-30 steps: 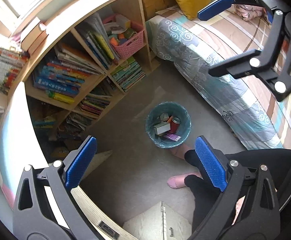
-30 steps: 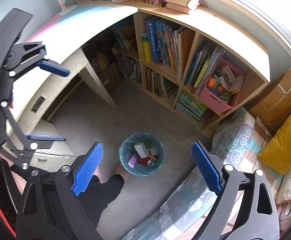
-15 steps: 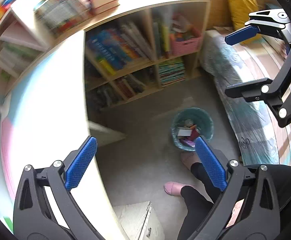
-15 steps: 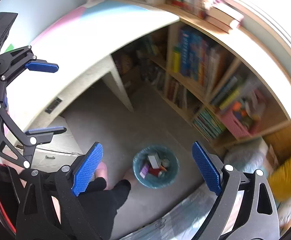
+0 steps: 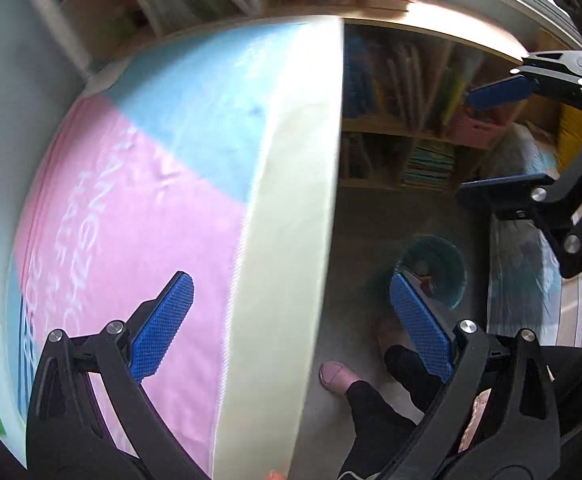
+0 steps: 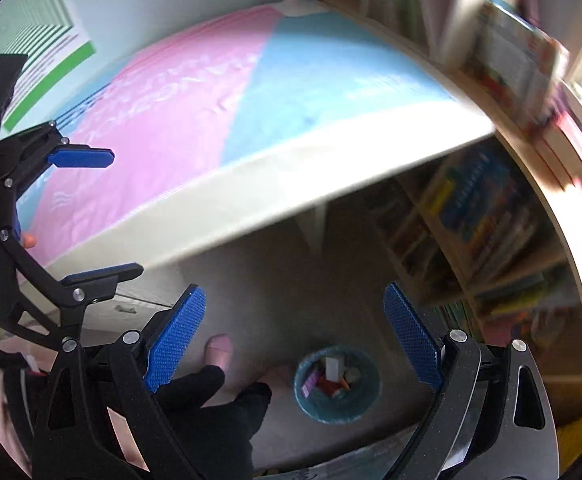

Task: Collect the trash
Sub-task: 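Move both open tools back up over the blanket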

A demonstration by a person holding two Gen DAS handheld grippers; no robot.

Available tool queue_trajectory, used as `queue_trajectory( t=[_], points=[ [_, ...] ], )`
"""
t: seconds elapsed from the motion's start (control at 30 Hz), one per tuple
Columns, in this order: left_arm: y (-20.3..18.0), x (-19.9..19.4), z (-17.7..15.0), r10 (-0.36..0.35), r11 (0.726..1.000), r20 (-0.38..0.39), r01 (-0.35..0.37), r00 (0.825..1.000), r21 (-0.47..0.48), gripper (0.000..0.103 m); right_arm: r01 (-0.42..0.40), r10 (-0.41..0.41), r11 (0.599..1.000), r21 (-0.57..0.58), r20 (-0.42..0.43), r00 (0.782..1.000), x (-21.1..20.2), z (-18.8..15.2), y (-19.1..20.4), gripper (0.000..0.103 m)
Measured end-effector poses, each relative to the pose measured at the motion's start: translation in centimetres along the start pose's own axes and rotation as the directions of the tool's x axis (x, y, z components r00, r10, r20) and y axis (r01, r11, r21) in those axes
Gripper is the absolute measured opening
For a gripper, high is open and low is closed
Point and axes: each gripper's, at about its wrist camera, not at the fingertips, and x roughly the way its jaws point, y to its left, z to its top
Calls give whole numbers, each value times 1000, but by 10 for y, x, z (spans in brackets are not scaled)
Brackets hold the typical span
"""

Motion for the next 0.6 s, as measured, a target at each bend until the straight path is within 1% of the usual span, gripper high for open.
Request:
queue_trajectory(
  t=[0.13, 0.3, 0.47, 0.6],
  points=[
    [31, -3, -20, 39, 993, -14, -40, 999, -112, 96, -43, 42, 996, -79, -5, 999, 11, 23, 29, 90],
    [62, -8, -46, 80, 972, -37, -86, 996, -217, 96, -84, 84, 982, -168, -11, 996, 20, 42, 60, 90],
    [87, -17, -71, 115, 938, -47, -124, 992, -324, 96, -109, 107, 965, -238, -23, 994, 25, 52, 86, 90],
    [100, -22, -88, 121, 906, -52, -132, 991, -402, 96, -127, 124, 951, -281, -30, 992, 29, 60, 104, 90]
  ],
)
